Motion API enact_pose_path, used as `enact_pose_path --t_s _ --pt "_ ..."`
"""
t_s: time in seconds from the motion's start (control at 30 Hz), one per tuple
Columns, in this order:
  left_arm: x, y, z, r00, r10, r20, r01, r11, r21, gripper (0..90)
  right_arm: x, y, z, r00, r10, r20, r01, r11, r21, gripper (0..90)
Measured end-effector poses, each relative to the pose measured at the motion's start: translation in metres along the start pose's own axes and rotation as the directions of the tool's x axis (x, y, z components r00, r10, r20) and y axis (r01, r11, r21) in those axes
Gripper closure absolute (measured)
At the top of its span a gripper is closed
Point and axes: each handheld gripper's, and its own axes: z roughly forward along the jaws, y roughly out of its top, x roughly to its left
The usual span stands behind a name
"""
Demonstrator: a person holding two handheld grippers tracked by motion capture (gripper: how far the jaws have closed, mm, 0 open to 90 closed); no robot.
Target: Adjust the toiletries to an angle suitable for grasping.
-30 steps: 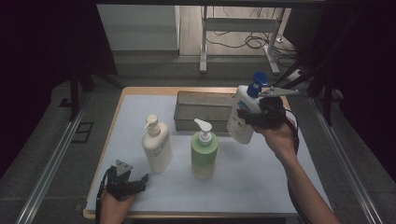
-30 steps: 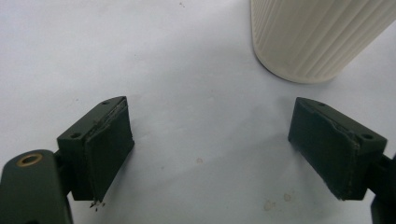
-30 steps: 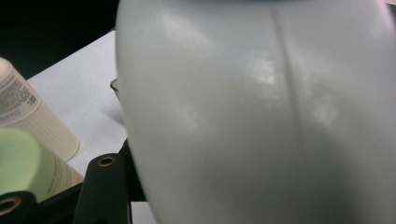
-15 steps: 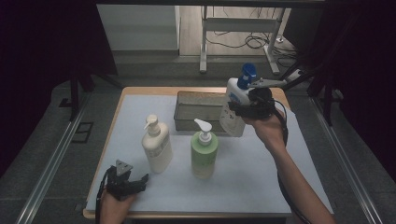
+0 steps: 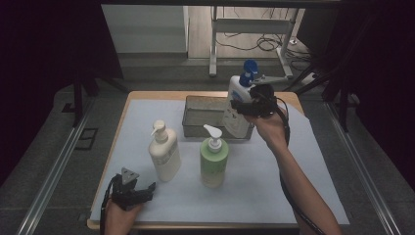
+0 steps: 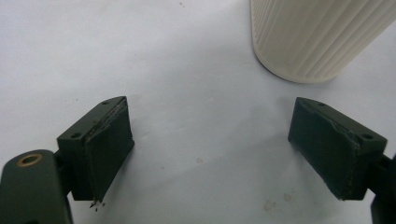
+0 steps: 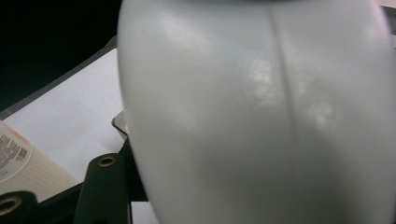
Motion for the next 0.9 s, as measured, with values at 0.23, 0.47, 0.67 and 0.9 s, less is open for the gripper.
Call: enact_pose_path --t_s 0.23,0.47,0.67,0.9 --pt "0.0 0.0 0.0 1.0 0.0 0.0 0.0 1.0 0.0 13.3 0.004 0.009 0.012 1.0 -0.006 -0.001 0.006 1.0 -0.003 40.1" --pt "0.0 0.0 0.0 1.0 0.0 0.001 0.0 1.0 0.0 13.3 0.007 0.015 0.025 0.9999 -0.012 0.0 0.012 1.0 -0.004 40.2" --pt "0.0 0.0 0.0 1.0 0.0 0.001 0.0 1.0 0.0 13.2 0.009 0.019 0.037 1.0 -0.005 0.003 0.005 1.0 -0.004 40.3" --pt "0.0 0.0 0.0 1.0 0.0 0.001 0.0 1.0 0.0 13.2 0.013 0.024 0.051 0.9999 -0.01 0.006 0.01 1.0 -0.008 40.4"
